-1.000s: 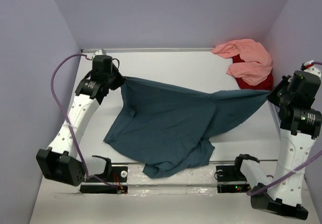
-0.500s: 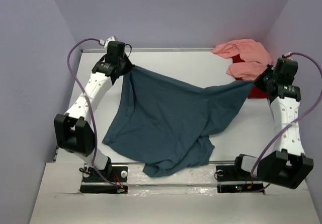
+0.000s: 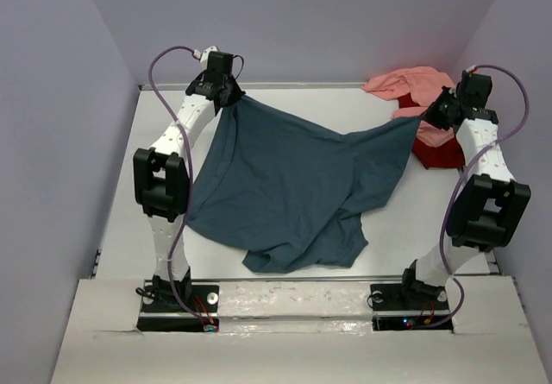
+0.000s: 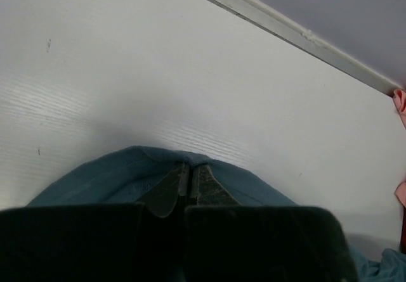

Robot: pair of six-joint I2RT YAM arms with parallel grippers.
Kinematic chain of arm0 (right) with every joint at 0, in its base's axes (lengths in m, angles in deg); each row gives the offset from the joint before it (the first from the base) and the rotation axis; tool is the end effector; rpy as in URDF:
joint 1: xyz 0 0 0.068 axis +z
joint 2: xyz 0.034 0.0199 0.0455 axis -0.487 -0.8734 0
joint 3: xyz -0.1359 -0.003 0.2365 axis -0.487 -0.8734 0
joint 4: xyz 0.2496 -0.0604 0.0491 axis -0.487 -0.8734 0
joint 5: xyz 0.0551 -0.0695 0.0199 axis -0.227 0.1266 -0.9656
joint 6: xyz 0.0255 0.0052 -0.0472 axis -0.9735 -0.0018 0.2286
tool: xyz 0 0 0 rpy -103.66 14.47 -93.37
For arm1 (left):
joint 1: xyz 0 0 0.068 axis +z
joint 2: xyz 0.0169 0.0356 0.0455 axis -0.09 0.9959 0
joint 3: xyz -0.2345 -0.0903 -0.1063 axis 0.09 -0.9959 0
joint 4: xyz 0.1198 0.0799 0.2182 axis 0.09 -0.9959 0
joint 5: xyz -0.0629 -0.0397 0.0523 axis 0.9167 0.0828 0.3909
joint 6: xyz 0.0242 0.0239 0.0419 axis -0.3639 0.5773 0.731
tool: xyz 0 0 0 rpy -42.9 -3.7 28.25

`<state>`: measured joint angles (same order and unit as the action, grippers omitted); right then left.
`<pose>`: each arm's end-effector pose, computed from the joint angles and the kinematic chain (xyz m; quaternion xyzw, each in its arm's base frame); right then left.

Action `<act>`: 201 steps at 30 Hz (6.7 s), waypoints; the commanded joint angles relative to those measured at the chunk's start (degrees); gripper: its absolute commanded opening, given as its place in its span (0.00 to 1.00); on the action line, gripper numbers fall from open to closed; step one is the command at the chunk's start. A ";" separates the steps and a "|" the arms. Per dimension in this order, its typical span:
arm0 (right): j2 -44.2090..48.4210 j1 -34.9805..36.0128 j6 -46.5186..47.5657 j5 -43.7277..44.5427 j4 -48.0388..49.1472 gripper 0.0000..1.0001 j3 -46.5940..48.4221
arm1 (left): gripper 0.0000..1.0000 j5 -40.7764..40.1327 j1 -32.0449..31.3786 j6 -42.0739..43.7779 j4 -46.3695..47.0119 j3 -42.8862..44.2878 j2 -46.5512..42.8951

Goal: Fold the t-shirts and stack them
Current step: Flatten out the tshirt

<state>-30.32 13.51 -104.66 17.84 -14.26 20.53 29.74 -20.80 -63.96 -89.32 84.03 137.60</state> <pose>0.3629 -0.0947 0.3144 0.2544 0.8634 0.1077 0.4223 0.4561 -0.1227 0.3283 -0.1742 0.8465 -0.1590 0.4774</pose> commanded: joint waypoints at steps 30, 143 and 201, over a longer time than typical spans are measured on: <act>-48.07 13.79 1.41 -26.25 4.28 0.00 55.91 | 0.00 -0.23 11.60 3.85 -5.40 9.23 9.45; -8.01 6.76 -40.87 -48.23 60.27 0.00 60.50 | 0.00 9.35 6.41 -1.69 -19.02 16.79 -22.98; -20.99 6.76 -44.99 -54.38 83.36 0.00 27.36 | 0.00 11.20 6.50 -5.47 0.85 -14.43 -15.12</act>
<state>-45.51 20.54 -144.68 -35.41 57.14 46.85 39.29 -14.42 -69.47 -91.86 63.52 115.90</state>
